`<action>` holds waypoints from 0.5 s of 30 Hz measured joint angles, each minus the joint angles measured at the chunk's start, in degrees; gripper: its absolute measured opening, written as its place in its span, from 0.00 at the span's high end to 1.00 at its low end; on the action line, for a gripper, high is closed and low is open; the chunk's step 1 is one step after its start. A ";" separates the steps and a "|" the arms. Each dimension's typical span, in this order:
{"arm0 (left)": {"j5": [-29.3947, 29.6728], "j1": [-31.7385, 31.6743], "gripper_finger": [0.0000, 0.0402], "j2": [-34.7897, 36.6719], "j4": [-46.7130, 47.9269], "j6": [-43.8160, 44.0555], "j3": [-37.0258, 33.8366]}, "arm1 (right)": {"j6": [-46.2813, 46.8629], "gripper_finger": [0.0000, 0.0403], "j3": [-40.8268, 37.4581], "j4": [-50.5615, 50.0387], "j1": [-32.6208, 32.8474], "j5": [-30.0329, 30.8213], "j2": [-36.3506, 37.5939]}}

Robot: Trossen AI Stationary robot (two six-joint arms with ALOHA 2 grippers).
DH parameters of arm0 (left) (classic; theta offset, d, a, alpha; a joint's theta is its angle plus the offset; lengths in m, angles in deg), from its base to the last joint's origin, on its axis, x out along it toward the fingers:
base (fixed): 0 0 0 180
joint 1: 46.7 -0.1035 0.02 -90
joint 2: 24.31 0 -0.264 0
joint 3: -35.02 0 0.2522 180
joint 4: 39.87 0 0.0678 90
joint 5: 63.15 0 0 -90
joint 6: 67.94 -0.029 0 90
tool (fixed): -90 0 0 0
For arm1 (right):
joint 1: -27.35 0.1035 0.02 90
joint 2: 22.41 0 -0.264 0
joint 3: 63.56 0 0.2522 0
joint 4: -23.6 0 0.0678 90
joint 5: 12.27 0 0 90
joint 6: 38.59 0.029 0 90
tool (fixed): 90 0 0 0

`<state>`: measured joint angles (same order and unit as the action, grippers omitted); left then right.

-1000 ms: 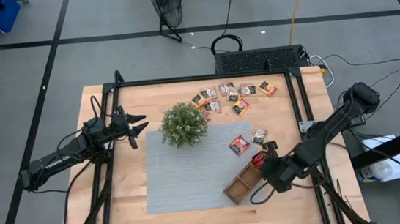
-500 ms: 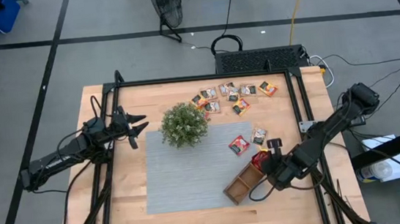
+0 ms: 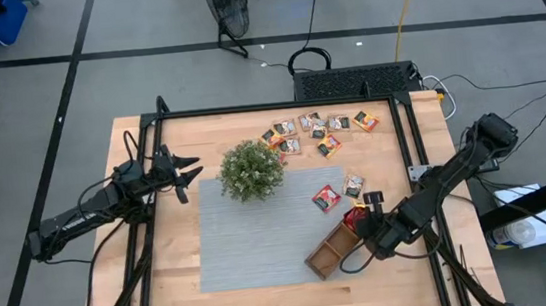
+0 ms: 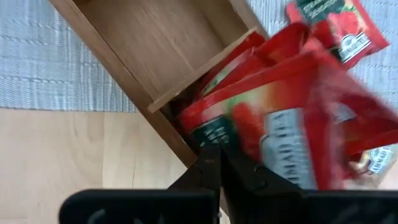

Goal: Pick & Place Tea
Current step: Put the strawberry tea sachet into the brown organizer

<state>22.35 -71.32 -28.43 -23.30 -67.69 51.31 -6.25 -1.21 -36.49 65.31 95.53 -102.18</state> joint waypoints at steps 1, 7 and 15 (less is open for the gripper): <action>0.00 0.00 0.63 0.00 0.00 0.00 -0.02 | 0.01 1.00 -0.81 0.91 0.02 0.02 0.00; -0.01 0.01 0.63 0.00 0.00 0.00 0.00 | 0.00 1.00 -3.85 5.75 -0.06 -0.57 0.17; -0.01 0.02 0.63 0.00 0.00 0.00 -0.01 | -0.93 1.00 -2.56 5.54 -0.02 -1.68 1.21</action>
<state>22.34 -71.30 -28.43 -23.30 -67.69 51.29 -7.18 -3.77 -30.94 65.28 93.85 -100.97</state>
